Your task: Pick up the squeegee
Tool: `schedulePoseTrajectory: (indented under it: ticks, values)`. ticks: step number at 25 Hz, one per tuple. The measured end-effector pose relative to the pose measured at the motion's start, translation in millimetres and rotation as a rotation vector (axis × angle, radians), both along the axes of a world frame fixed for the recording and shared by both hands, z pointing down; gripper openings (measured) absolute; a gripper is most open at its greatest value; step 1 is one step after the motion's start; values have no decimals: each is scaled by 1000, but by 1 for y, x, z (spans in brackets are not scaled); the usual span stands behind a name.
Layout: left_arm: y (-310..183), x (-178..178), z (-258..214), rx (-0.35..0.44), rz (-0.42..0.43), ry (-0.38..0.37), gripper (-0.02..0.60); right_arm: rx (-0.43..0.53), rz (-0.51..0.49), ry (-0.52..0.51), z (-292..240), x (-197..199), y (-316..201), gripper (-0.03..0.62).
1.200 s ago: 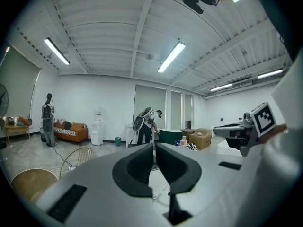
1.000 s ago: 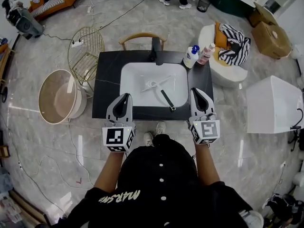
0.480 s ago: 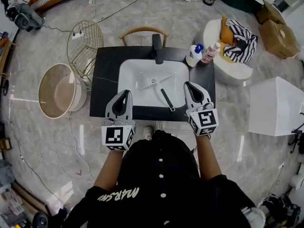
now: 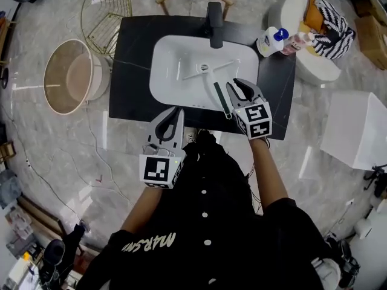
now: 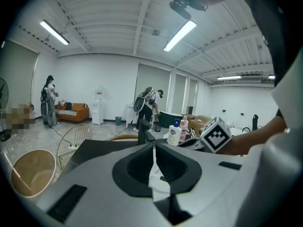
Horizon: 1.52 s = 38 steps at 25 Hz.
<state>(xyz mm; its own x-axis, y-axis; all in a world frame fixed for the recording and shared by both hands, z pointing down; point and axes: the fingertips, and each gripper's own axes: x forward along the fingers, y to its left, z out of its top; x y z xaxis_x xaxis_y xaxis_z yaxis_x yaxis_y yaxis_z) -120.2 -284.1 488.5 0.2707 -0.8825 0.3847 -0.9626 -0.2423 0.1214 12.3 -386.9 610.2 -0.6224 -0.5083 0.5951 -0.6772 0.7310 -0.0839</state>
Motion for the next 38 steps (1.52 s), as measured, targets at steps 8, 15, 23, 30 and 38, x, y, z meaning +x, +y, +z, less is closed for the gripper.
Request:
schedulePoseTrajectory:
  ticks: [8,15,23,30,38]
  values:
    - [5,-2,46,-117,-29,4,23,-278,-87,108,106,-25,-1,162]
    - [7,-10,73,-180,-76,2,23,-448,-106,236,168,-28,5,175]
    - [2,-16,92,-230,-111,13,23,-568,-154,257,193,-43,6,163]
    - [-6,-15,93,-227,-117,16,23,-596,-185,298,195,-40,4,156]
    - [-9,-14,87,-214,-104,11,23,-493,-244,364,176,-28,-1,89]
